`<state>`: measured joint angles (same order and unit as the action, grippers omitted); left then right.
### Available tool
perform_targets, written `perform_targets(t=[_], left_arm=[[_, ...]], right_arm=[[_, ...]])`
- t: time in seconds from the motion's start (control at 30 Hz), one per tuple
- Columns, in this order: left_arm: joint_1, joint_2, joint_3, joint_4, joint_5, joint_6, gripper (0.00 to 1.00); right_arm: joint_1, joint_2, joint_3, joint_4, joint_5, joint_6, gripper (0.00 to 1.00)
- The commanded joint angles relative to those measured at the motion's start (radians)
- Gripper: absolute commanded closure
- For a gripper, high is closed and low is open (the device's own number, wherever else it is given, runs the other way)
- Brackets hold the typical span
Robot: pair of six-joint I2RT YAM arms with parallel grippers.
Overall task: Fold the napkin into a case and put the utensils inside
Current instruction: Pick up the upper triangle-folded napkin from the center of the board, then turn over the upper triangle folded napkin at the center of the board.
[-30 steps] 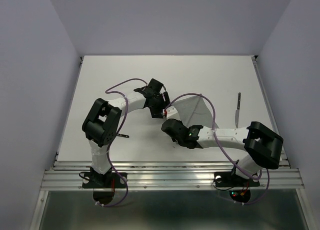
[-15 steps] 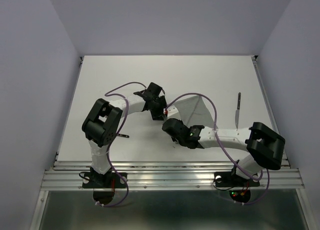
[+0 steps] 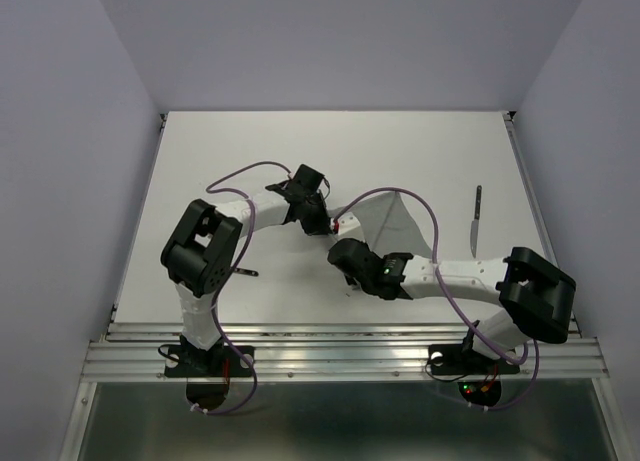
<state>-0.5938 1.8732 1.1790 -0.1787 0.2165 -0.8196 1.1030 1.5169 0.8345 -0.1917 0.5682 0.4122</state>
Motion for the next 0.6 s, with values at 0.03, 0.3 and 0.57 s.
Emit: perform_targets(t=[0.03,0.3,0.57], left_arm=[[0.026,-0.063,0.042,-0.057,-0.058,0.042,1.0],[0.143,-0.106,0.163,-0.157,-0.039,0.135,1.0],[0.262,-0.169,0.261,-0.209,0.053,0.269,1.0]], right_arm=[[0.009,0.005,0.052,0.006,-0.033,0.022,0.99],[0.009,0.084,0.238,-0.017,-0.169,0.036,0.99],[0.009,0.178,0.42,-0.037,-0.223,0.045,0.99]])
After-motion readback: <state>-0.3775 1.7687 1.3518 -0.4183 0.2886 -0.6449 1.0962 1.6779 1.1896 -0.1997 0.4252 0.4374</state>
